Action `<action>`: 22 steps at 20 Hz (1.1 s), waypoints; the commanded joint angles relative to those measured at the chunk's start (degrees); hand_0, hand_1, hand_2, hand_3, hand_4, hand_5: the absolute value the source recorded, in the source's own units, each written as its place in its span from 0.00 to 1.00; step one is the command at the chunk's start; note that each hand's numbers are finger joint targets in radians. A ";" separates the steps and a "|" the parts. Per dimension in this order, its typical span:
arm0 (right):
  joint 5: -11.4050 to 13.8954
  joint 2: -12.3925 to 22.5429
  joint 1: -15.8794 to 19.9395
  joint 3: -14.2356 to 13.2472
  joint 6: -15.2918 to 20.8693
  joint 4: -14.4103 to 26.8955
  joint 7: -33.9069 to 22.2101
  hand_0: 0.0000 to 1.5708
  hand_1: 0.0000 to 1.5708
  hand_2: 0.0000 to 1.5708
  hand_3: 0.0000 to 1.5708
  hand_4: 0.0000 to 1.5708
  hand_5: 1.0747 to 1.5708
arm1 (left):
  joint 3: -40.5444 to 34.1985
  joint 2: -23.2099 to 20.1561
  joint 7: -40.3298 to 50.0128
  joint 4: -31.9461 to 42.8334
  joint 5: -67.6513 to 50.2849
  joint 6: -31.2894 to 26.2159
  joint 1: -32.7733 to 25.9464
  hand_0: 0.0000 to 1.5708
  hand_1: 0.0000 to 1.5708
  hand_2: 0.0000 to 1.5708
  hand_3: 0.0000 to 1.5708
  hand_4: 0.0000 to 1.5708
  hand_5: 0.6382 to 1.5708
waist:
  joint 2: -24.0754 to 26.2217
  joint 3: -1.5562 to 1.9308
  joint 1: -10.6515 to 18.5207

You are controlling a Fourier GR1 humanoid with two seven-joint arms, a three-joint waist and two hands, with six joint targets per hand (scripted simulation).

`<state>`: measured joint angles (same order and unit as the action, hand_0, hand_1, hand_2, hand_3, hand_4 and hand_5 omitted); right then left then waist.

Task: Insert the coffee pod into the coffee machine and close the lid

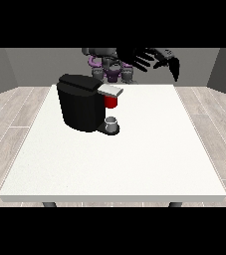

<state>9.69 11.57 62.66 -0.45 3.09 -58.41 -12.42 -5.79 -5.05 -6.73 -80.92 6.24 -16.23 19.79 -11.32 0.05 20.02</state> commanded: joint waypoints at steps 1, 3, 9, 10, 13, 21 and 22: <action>1.85 -2.25 4.81 0.34 2.43 2.79 0.48 0.00 0.00 0.00 0.00 0.00 1.00 | 0.39 -0.13 1.09 -0.82 -0.37 -0.27 2.16 0.00 0.00 0.00 0.00 0.27 1.00 | -1.28 -0.07 1.81; 2.71 -0.70 7.75 -0.43 2.37 4.82 0.21 0.00 0.00 0.00 0.00 0.00 1.00 | 1.86 1.56 1.88 -1.86 0.60 1.16 2.12 0.00 0.00 0.00 0.00 0.27 1.00 | -1.60 -0.08 2.76; 3.67 -1.16 11.87 -0.96 2.66 8.30 1.70 0.00 0.00 0.00 0.00 0.00 1.00 | 0.28 0.22 0.64 -1.60 -1.05 0.22 3.52 0.00 0.00 0.00 0.00 0.27 1.00 | -4.61 -0.08 4.02; 2.57 1.28 11.76 -2.64 0.94 9.43 4.01 0.00 0.00 0.00 0.00 0.00 1.00 | 0.20 -1.19 1.46 -3.13 -2.45 -2.32 3.07 0.00 0.00 0.00 0.00 0.27 1.00 | -6.00 -0.07 5.78; 2.51 1.61 14.73 -3.58 1.21 10.82 4.56 0.00 0.00 0.00 0.00 0.00 1.00 | -0.25 -1.28 -0.12 -2.96 -2.90 -2.19 5.38 0.00 0.00 0.00 0.00 0.22 1.00 | -8.85 -0.08 6.06; 1.89 -0.95 17.16 -4.35 1.64 13.75 5.39 0.00 0.00 0.00 0.00 0.06 1.00 | -0.50 -1.32 -0.86 -1.65 -2.32 -1.09 5.30 0.00 0.00 0.00 0.00 0.19 1.00 | -8.83 -0.08 4.88; 1.57 -1.74 14.53 -4.21 1.37 13.87 7.56 0.00 0.00 0.00 0.00 0.00 1.00 | 0.37 -0.84 -0.52 -2.14 -2.20 -1.54 2.77 0.00 0.00 0.00 0.00 0.17 1.00 | -7.82 -0.07 4.47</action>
<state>11.66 10.35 77.19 -4.31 5.16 -45.87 -6.34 -6.26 -6.42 -7.24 -83.03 3.26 -18.26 24.03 -19.54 -0.03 25.17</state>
